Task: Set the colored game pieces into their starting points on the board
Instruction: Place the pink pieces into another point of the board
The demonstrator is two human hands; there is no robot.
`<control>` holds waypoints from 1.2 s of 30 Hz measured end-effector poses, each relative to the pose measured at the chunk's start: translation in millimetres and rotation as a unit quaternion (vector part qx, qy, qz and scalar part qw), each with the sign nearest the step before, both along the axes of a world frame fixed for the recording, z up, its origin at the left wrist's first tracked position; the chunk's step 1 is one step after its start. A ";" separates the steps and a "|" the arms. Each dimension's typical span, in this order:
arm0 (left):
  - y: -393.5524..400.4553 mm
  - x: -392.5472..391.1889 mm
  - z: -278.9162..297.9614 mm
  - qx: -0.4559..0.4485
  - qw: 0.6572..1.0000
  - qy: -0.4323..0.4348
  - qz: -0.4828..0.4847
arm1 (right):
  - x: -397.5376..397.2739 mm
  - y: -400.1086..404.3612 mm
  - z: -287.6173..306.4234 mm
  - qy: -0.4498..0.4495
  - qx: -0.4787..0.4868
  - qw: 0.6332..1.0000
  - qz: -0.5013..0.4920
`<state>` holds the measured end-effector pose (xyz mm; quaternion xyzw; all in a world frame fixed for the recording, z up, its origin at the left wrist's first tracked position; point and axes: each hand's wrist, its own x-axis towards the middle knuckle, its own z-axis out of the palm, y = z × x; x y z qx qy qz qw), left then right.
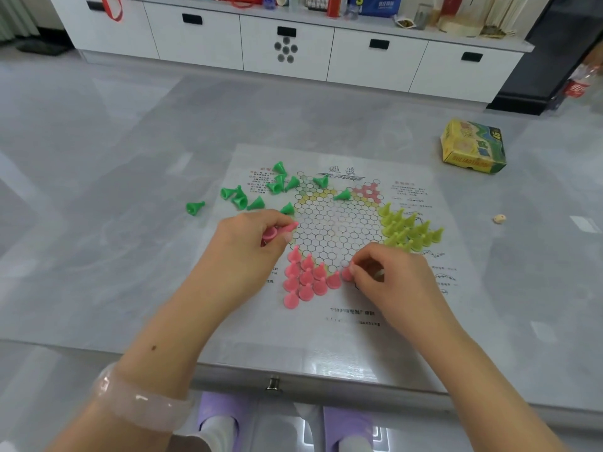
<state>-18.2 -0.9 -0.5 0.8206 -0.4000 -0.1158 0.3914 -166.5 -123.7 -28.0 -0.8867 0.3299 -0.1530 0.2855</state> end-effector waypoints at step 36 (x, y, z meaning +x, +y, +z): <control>-3.3 -13.8 15.4 -0.069 0.989 0.121 -0.045 | 22.2 26.4 48.8 -0.219 0.174 0.959 0.052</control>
